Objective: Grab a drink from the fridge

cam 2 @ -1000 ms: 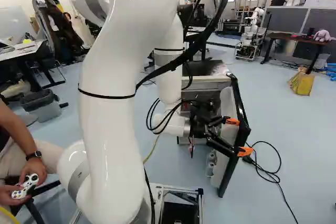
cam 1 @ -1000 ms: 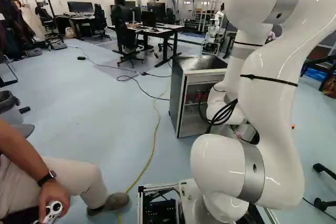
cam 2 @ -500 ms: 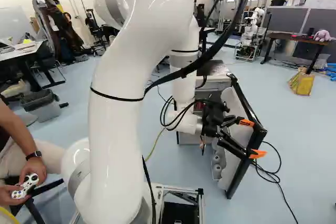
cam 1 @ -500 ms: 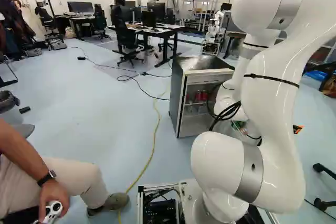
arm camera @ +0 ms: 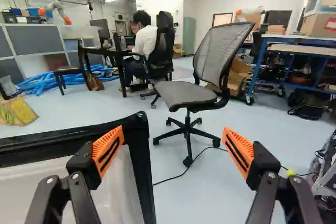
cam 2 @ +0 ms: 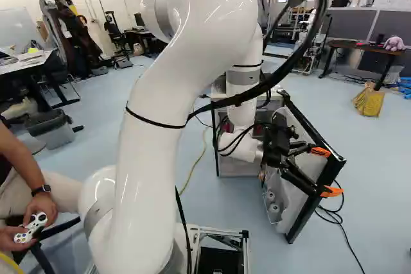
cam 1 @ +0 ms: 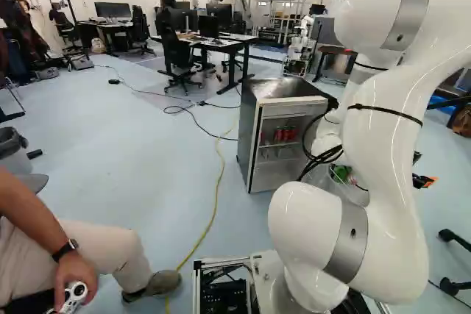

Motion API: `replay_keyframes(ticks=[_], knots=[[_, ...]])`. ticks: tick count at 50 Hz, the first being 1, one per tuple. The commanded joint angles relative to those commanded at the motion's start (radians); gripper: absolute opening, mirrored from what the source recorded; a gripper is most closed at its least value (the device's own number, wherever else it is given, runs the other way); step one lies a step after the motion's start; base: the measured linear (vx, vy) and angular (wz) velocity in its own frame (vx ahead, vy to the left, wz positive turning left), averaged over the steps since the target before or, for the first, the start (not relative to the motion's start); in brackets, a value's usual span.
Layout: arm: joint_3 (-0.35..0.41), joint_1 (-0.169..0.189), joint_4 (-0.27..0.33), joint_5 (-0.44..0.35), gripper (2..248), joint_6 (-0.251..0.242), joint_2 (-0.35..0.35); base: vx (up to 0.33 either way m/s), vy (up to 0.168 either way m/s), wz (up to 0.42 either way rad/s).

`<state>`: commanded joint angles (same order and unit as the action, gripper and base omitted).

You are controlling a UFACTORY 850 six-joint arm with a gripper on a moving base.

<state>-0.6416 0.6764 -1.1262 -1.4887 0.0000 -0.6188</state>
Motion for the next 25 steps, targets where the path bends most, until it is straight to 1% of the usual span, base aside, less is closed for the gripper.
replay_keyframes(ticks=[14, 25], knots=[[-0.075, 0.046, 0.000, 0.000, 247, 0.000, -0.042, 0.000, 0.000, 0.000], [-0.089, 0.055, 0.000, 0.000, 247, 0.000, -0.049, 0.000, 0.000, 0.000]])
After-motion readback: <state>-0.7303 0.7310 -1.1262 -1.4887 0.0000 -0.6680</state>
